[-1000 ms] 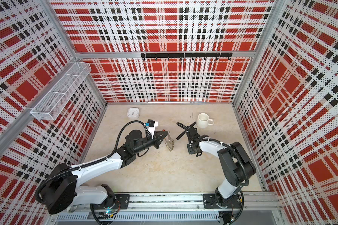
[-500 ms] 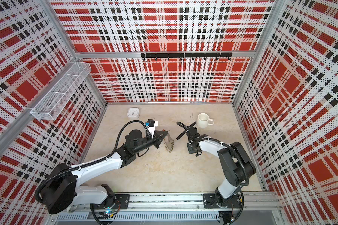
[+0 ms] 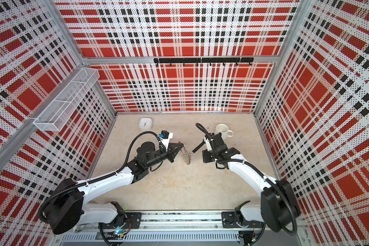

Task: Put the keys on the keyring
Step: 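Lift the green-tagged key with the right gripper toward the keyring plate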

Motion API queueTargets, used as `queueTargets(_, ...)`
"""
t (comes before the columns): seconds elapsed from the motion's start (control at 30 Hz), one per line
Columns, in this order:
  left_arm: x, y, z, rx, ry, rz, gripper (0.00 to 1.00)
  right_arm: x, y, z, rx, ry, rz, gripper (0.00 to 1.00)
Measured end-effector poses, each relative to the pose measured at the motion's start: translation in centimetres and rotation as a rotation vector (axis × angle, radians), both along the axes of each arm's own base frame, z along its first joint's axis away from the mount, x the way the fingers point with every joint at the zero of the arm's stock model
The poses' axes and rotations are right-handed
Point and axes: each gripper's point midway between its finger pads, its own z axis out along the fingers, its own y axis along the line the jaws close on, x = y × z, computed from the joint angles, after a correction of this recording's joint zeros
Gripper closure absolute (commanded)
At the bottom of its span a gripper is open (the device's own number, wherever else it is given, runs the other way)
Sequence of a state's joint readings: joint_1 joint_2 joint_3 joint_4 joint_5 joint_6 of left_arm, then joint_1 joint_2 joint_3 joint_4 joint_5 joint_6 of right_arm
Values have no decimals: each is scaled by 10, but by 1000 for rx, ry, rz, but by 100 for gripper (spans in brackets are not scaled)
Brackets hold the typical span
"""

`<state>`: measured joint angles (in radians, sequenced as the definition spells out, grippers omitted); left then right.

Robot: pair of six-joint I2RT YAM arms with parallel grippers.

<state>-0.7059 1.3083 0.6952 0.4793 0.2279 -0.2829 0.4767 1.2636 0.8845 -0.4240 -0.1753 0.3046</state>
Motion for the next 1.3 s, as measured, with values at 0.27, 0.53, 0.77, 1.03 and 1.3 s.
queueTargets(0.27,-5,22,25,-28,-76,31,100,-41,52,61,357,-117,318,100)
queueTargets(0.53,-23,29,12,32,-138,-11,100,-59,67,76,484,-116,436,100)
queueTargets(0.77,-38,27,15,58,-220,-83,100,-62,71,93,533,-145,471,100)
queueTargets(1.03,-48,23,18,70,-285,-180,100,-52,72,117,532,-212,450,100)
queueTargets(1.3,-44,16,29,38,-292,-220,100,-51,73,126,562,-210,443,100)
